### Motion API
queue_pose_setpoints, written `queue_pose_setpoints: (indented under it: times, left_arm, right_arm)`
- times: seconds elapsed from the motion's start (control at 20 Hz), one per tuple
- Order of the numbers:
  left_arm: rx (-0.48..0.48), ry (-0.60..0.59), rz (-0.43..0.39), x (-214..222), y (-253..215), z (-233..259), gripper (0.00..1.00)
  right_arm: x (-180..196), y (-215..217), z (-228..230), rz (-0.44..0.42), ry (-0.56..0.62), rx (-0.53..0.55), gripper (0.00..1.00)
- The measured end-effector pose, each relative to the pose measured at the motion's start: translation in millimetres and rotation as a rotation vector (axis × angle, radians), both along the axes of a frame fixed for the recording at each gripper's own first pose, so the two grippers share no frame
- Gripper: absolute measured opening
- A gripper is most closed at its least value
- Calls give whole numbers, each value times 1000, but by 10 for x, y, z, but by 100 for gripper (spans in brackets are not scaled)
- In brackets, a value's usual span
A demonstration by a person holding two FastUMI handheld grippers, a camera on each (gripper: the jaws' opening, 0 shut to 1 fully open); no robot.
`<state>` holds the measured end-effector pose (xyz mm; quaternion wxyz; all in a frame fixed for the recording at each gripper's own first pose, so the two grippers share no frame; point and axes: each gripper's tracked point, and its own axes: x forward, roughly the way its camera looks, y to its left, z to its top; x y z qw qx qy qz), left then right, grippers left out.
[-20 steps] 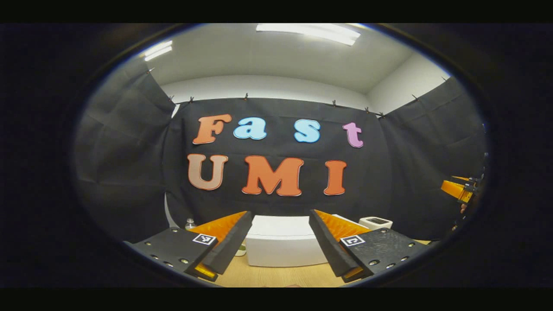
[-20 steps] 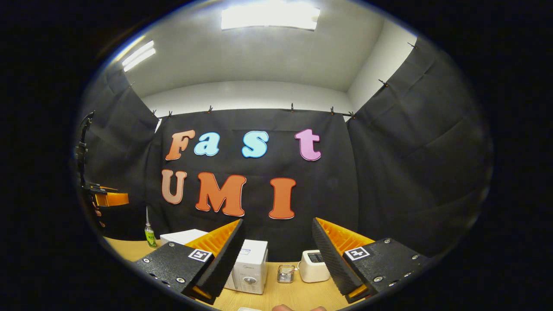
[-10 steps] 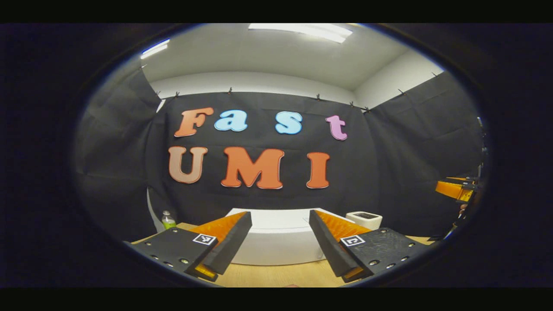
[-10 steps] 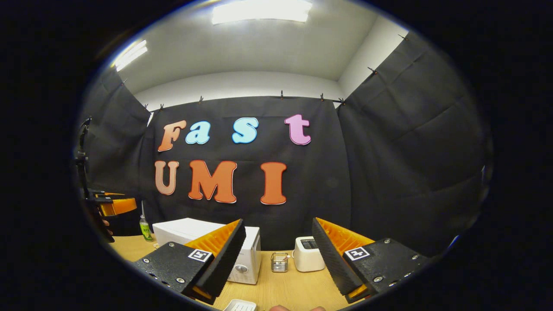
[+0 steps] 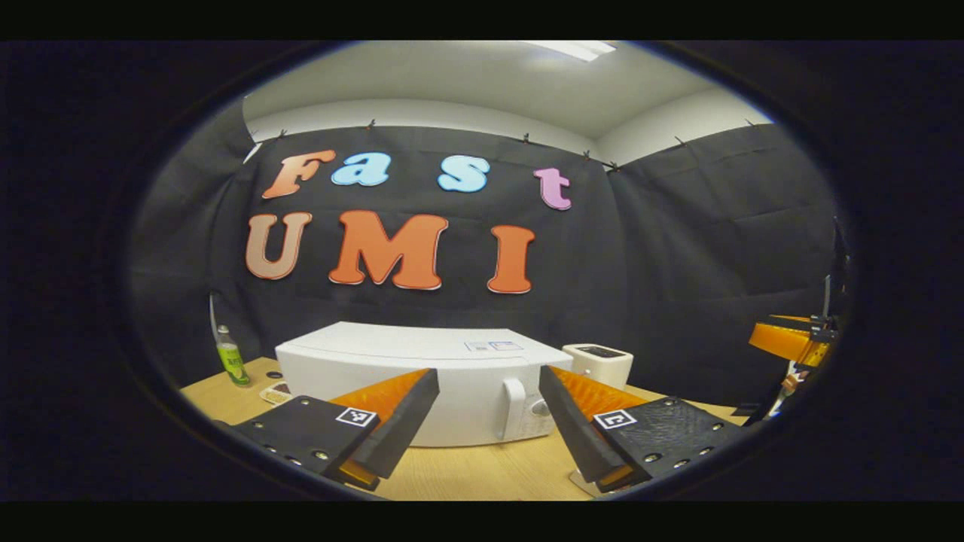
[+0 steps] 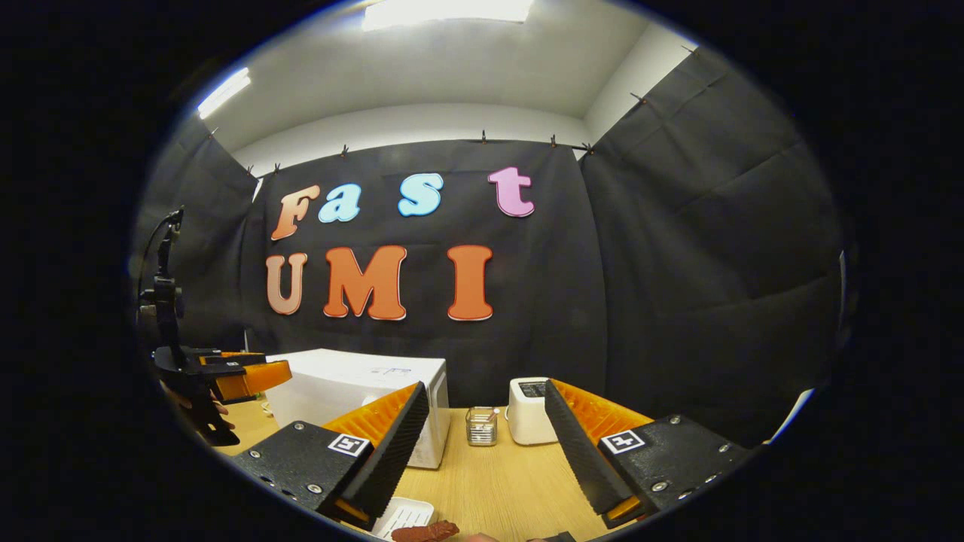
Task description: Open the microwave oven with the left hand, put the food in, and close the microwave oven.
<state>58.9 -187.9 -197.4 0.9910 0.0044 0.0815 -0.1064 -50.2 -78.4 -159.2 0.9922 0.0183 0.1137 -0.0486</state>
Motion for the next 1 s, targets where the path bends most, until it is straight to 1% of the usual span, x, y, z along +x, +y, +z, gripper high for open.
queue_pose_setpoints:
  times: [0.15,0.25,0.45,0.5,0.55,0.7,0.75,0.85,0.9,0.95,1.0]
  left_arm:
    - [11,43,3,119,-187,-344,89]
    - [38,55,16,220,-261,-547,89]
    - [86,128,36,441,-388,-1030,90]
    - [96,147,51,509,-367,-1125,84]
    - [93,169,60,572,-368,-1247,84]
    - [31,239,72,688,-428,-1575,75]
    - [27,258,88,730,-404,-1666,73]
    - [47,256,136,800,-313,-1742,67]
    - [67,259,150,833,-293,-1772,62]
    - [78,262,159,804,-306,-1799,62]
    - [85,252,157,836,-350,-1802,59]
  right_arm:
    - [-61,-33,-279,11,50,4,96]
    - [-86,-71,-432,16,77,-2,96]
    - [-124,-184,-705,4,116,-9,96]
    - [-129,-190,-762,4,124,-2,96]
    - [-139,-204,-829,7,133,6,96]
    - [-156,-236,-1012,9,158,12,96]
    - [-160,-264,-1062,3,166,14,96]
    - [-162,-281,-1130,1,174,24,96]
    - [-156,-288,-1156,0,176,31,96]
    - [-161,-304,-1191,-3,180,38,96]
    - [-156,-322,-1228,-7,185,44,96]
